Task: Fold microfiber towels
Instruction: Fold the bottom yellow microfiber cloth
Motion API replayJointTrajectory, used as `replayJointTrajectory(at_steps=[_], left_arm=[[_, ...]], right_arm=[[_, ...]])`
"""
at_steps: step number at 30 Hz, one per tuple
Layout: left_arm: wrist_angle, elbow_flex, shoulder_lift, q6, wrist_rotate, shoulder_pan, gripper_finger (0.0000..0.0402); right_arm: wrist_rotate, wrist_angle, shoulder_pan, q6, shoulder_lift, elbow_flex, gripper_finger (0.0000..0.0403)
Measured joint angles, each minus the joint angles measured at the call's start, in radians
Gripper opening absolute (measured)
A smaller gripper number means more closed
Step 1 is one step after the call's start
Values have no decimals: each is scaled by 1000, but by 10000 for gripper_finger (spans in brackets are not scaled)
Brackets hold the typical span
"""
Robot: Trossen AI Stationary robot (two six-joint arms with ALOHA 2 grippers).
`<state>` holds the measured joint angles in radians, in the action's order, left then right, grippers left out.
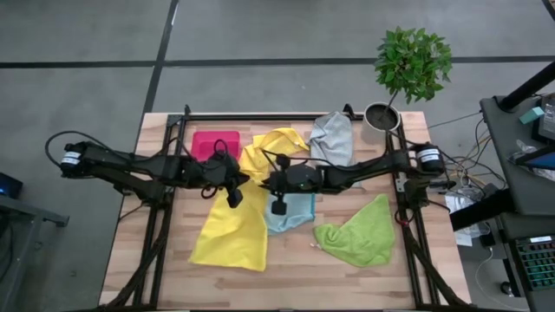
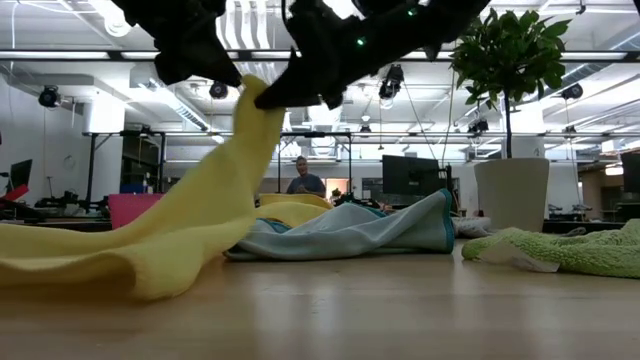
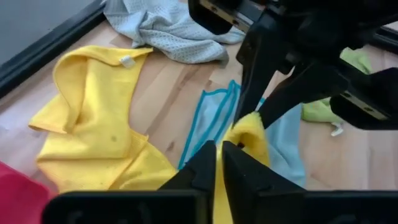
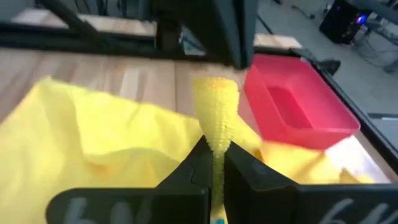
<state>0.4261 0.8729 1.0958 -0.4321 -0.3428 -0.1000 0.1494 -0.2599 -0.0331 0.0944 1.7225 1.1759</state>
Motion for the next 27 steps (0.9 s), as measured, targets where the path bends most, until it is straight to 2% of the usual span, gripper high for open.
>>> replayJointTrajectory(at_steps=[9,13,16,21,27], left_arm=[[-1,-122,3,105,-37,2,123],[-152,-234,46,162,-108,2,153],[-321,-297,109,248,-112,4,161],[-313,-313,235,309,-189,16,162],[-316,-293,383,310,-194,39,162]], right_arm=[[1,-7,-4,4,-100,-154,9],[1,-18,-4,-6,-118,-190,9],[1,-34,-4,-16,-118,-211,9],[1,-92,-6,-27,-115,-235,9],[1,-96,-6,-31,-115,-241,9]])
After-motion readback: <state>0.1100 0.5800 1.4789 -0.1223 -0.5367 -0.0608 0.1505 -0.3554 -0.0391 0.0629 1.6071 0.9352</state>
